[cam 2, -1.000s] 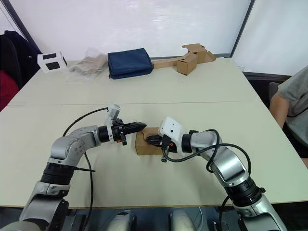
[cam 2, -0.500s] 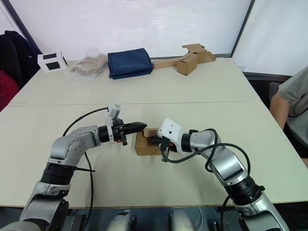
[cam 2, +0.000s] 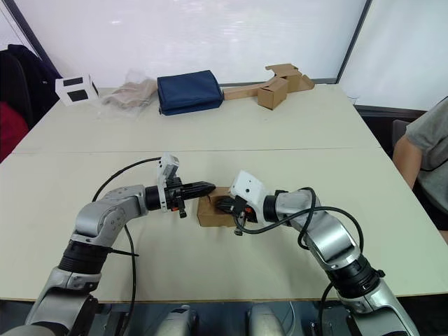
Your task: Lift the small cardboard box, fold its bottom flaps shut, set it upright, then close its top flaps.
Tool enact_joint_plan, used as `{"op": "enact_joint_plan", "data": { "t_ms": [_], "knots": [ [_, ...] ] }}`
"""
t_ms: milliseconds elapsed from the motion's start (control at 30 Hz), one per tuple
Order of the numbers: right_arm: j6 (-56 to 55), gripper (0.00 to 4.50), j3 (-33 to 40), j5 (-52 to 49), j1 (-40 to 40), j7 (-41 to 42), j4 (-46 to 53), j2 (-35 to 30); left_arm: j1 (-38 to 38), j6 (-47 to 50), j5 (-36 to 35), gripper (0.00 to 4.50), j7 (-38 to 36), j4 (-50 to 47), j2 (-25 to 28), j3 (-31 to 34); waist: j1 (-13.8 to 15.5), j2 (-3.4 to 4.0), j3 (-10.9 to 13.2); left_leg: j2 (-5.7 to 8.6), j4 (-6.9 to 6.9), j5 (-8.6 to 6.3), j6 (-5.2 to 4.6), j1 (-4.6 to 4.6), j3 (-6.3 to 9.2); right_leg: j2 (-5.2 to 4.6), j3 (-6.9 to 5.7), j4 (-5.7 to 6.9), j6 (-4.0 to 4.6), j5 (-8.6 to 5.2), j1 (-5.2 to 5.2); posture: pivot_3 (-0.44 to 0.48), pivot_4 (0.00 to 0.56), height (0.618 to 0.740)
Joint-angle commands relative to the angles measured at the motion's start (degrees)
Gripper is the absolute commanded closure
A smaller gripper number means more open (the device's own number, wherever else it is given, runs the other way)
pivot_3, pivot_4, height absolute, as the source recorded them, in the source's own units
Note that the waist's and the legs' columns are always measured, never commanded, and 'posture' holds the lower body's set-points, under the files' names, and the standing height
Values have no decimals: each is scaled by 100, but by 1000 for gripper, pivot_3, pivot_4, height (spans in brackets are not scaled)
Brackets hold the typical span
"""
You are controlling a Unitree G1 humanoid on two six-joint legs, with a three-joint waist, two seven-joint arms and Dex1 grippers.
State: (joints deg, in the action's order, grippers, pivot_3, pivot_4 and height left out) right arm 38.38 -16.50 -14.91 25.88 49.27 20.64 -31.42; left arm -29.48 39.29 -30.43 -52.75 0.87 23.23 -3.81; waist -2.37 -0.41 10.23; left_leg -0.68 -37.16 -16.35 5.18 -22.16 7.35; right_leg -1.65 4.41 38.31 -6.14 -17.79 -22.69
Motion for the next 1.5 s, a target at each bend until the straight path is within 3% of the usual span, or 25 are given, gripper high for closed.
{"op": "enact_joint_plan", "data": {
  "t_ms": [33, 433, 767, 1000, 1333, 1500],
  "knots": [
    [-106, 4500, 8, 143, 59, -138, 12, -18, 37, 33, -8, 4348, -35, -96, -15, -77, 0, 0, 0, 0, 0, 0, 0, 0, 0, 0, 0, 0, 0, 0, 0, 0, 150, 740],
    [-226, 4500, 22, 225, 125, -225, -120, 79, -24, 127, -152, 4348, 21, -81, -94, 71, -4, 0, 0, 0, 0, 0, 0, 0, 0, 0, 0, 0, 0, 0, 0, 0, 150, 740],
    [255, 4500, 447, -545, -36, 105, 259, -60, 115, -430, 513, 4348, -261, -125, 268, -525, -6, 0, 0, 0, 1, 0, 0, 0, 0, 1, 0, -4, 0, 0, 1, 0, 150, 740],
    [207, 4500, 916, -710, 64, -241, 32, 71, 28, 33, -78, 4348, 3, -353, 130, 78, -12, 0, 0, -1, 2, 0, -1, 0, 0, 2, 0, -3, 0, 0, 0, 0, 150, 740],
    [-150, 4500, 601, -313, 206, -383, -367, 115, -78, 354, -266, 4348, 212, -828, 118, 59, -14, 0, 0, -1, 2, 0, 0, -2, 0, 1, 0, -3, 0, 0, -2, 0, 150, 740],
    [-268, 4500, 337, -76, 157, -342, -393, 26, 70, 71, 287, 4348, 160, -782, 295, -474, -14, 0, 0, -1, 3, 0, 0, -2, -1, 2, 0, -4, 0, 0, -2, 0, 150, 740]
  ]
}}
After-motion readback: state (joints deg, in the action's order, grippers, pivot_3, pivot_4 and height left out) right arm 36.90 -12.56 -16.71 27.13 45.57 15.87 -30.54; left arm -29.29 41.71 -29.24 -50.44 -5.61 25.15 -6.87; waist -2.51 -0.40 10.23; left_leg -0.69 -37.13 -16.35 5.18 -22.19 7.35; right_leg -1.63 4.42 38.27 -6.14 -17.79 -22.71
